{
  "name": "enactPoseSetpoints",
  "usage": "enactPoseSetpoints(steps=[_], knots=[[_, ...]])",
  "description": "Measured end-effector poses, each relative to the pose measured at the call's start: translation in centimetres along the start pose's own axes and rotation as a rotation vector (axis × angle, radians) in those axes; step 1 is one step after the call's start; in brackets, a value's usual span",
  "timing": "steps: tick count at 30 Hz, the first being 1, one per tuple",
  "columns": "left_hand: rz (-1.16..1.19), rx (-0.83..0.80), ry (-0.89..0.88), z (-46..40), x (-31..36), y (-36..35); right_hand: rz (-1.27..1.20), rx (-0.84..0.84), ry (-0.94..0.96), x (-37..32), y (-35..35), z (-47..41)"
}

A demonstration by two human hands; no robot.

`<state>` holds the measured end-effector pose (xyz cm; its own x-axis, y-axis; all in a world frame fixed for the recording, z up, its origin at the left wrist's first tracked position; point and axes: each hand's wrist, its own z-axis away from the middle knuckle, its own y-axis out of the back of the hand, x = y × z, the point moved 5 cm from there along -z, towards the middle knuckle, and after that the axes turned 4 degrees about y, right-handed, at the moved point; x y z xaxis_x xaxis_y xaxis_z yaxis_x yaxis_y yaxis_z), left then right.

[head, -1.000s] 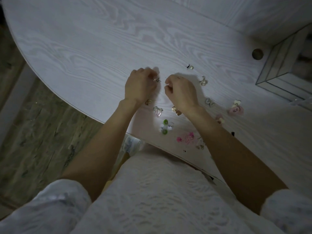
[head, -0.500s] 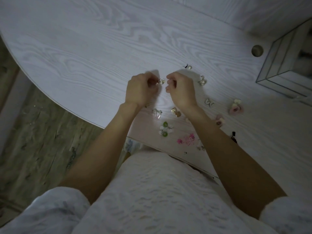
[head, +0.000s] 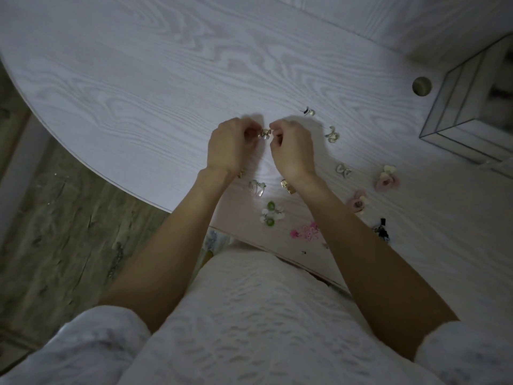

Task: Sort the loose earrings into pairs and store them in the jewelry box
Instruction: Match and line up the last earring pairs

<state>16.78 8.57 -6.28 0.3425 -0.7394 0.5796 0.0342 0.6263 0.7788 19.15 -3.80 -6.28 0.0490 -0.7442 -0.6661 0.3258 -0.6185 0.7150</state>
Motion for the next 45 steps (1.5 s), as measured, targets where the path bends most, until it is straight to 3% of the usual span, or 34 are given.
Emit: enactPoseSetpoints(steps=[9, 19, 26, 45], knots=[[-0.031, 0.006, -0.012, 0.0, 0.0, 0.1, -0.046, -0.008, -0.011, -0.1, 0.3, 0.0], [0.061, 0.129, -0.024, 2.5, -1.6, 2.2, 0.192, -0.062, 0.258, -0.1, 1.8, 1.6], [0.126, 0.033, 0.104, 3.9, -4.4, 2.2, 0.15, -0.092, 0.282, -0.2, 0.5, 2.0], [0.022, -0.041, 0.02, 3.1, -3.1, 1.7, 0.154, -0.054, 0.241, -1.8, -0.3, 0.7]])
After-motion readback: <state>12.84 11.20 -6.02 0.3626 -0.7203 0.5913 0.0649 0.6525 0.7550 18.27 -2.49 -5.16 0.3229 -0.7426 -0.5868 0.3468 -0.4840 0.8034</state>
